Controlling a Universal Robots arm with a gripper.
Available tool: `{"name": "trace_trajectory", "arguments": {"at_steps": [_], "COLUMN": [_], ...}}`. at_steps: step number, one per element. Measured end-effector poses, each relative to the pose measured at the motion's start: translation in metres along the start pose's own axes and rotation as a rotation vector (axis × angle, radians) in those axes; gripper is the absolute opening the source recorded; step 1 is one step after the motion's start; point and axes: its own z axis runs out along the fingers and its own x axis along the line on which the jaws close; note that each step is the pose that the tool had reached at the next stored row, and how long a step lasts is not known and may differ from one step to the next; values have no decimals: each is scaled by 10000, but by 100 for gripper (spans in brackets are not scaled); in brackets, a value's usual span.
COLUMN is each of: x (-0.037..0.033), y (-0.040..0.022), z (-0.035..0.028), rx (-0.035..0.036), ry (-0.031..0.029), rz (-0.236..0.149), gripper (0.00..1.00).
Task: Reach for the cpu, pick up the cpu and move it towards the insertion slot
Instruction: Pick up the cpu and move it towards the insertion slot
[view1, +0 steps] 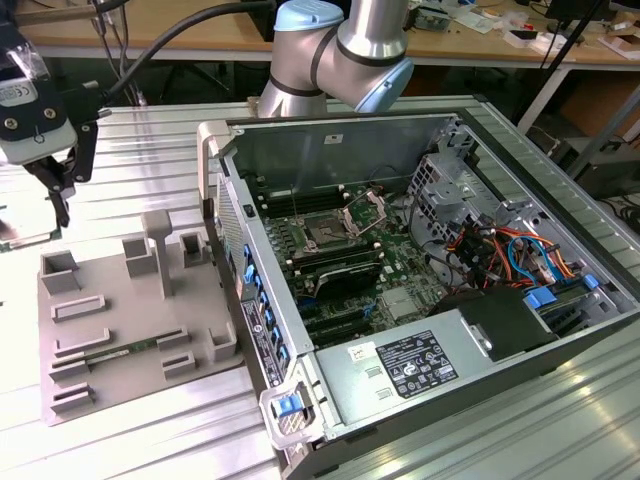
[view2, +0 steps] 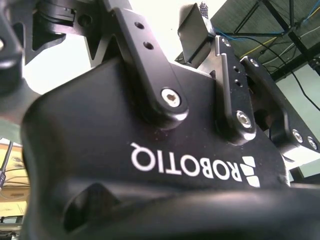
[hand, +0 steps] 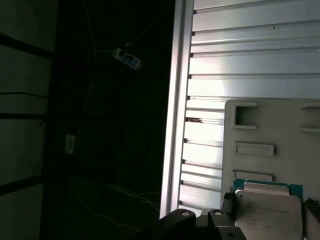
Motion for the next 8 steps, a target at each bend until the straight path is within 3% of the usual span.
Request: {"name": "trace_trajectory", "arguments": {"at_steps": [8], "x": [1], "y": [0], "z": [-99], "rx": [0], "ry": [0], "rz": [0], "gripper": [55]}}
